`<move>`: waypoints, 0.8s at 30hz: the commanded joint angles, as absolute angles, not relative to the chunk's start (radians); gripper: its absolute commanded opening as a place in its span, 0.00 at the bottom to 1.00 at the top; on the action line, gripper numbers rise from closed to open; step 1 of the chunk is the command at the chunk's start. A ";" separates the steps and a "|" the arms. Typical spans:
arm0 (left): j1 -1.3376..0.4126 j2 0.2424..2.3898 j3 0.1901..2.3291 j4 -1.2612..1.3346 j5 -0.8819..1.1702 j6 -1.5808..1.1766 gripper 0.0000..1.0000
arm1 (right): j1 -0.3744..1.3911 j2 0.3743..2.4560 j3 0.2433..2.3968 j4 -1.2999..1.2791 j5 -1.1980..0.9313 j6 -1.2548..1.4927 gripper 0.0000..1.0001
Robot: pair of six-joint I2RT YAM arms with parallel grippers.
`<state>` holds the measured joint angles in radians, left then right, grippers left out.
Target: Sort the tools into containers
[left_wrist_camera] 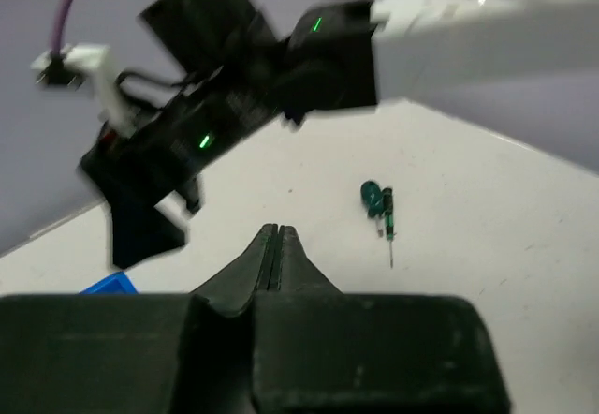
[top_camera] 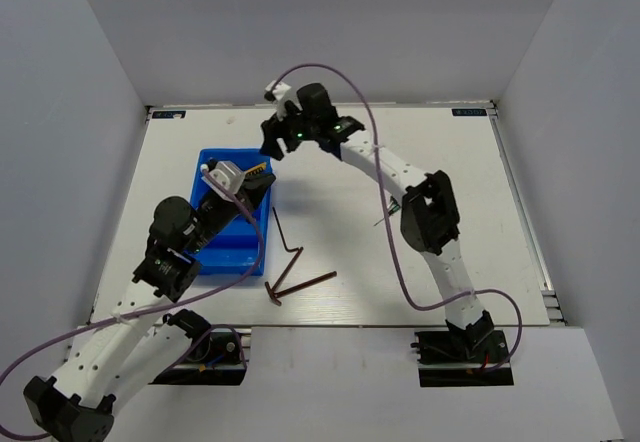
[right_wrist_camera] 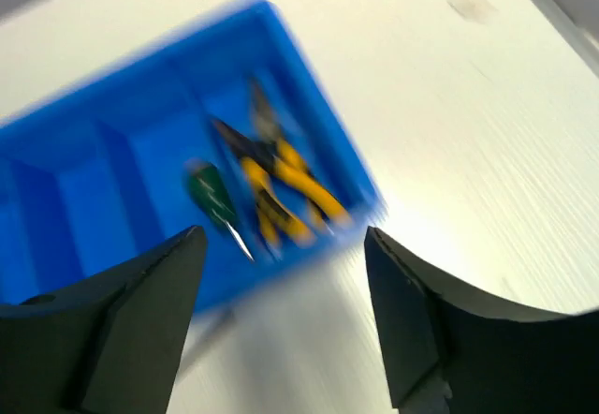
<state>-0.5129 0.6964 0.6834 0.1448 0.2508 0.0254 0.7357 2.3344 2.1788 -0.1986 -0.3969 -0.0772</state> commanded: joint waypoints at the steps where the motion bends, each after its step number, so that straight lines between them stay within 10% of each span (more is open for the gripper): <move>1: -0.508 0.759 0.753 0.071 0.255 0.011 0.03 | 0.605 2.205 2.106 -0.481 -0.247 -0.069 0.76; 3: -0.508 0.849 0.775 0.048 0.255 0.002 0.06 | 0.535 2.102 1.990 -0.515 -0.200 -0.048 0.11; 4: -0.508 0.891 0.808 0.028 0.282 0.002 0.15 | 0.517 2.083 1.965 -0.556 -0.142 -0.022 0.00; 8: -0.508 1.155 0.966 -0.095 0.388 -0.043 0.50 | 0.395 1.993 1.887 -0.728 -0.040 0.081 0.03; 12: -0.529 1.389 1.136 -0.241 0.388 -0.043 0.84 | 0.341 1.936 1.821 -0.903 0.026 0.124 0.56; 14: -0.541 1.469 1.233 -0.287 0.388 -0.055 0.92 | 0.324 1.883 1.764 -0.890 0.025 0.109 0.66; 17: -0.604 1.652 1.411 -0.369 0.338 -0.064 0.88 | 0.276 1.785 1.634 -0.798 0.043 0.140 0.49; 18: -0.636 1.752 1.501 -0.388 0.325 -0.064 0.86 | 0.250 1.769 1.612 -0.781 0.051 0.158 0.09; 19: -0.652 1.802 1.547 -0.406 0.305 -0.064 0.83 | 0.235 1.741 1.561 -0.760 0.054 0.167 0.00; 24: -0.732 2.063 1.835 -0.483 0.215 -0.087 0.37 | 0.132 1.707 1.473 -0.762 0.037 0.216 0.00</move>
<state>-0.6914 1.9839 1.7073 -0.3996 0.2802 -0.0715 0.1928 1.7382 1.5093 -0.7898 0.0208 0.1604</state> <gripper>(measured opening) 0.407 0.007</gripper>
